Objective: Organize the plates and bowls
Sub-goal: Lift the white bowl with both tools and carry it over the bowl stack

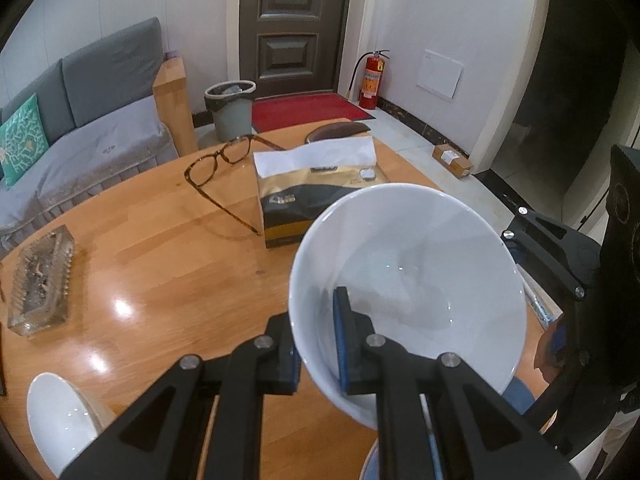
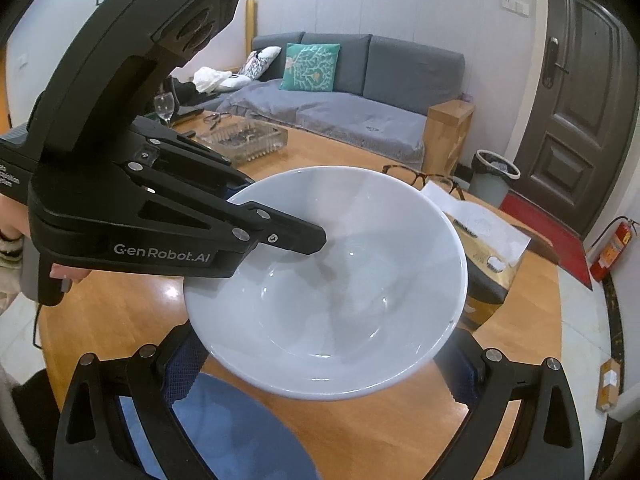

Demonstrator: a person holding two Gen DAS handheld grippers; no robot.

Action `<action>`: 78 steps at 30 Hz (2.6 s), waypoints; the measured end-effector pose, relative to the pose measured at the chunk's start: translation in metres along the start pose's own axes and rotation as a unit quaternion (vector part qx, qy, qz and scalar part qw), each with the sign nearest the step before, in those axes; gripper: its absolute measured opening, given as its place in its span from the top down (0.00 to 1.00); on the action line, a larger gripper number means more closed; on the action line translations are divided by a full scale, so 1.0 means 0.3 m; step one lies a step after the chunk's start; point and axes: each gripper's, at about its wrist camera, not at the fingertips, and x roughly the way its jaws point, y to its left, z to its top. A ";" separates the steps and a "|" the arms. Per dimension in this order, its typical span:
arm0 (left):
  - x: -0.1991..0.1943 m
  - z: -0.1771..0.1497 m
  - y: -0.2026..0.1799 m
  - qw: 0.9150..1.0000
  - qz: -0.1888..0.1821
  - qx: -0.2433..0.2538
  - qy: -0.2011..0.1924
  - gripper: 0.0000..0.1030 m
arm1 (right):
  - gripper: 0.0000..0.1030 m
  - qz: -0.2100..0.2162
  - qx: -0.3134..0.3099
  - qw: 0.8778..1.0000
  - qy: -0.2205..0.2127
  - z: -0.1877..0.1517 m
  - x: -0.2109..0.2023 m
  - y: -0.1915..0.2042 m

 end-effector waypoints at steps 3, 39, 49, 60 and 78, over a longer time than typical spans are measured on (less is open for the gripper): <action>-0.043 -0.006 0.001 1.000 0.002 0.002 -0.006 0.89 | 0.07 -0.006 -0.001 1.000 -0.005 0.017 -0.020 0.028; -0.391 -0.227 0.438 0.995 0.056 -0.073 -0.048 0.89 | 0.06 0.031 -0.052 0.998 -0.021 0.271 0.110 0.472; -0.426 -0.314 0.607 0.991 0.072 -0.101 -0.047 0.89 | 0.06 0.055 -0.066 0.996 -0.012 0.338 0.225 0.607; -0.416 -0.386 0.755 0.987 0.081 -0.129 -0.042 0.89 | 0.06 0.078 -0.072 0.994 0.003 0.389 0.359 0.691; -0.288 -0.448 0.853 0.986 0.070 -0.150 -0.016 0.89 | 0.06 0.097 -0.068 0.992 0.034 0.386 0.489 0.698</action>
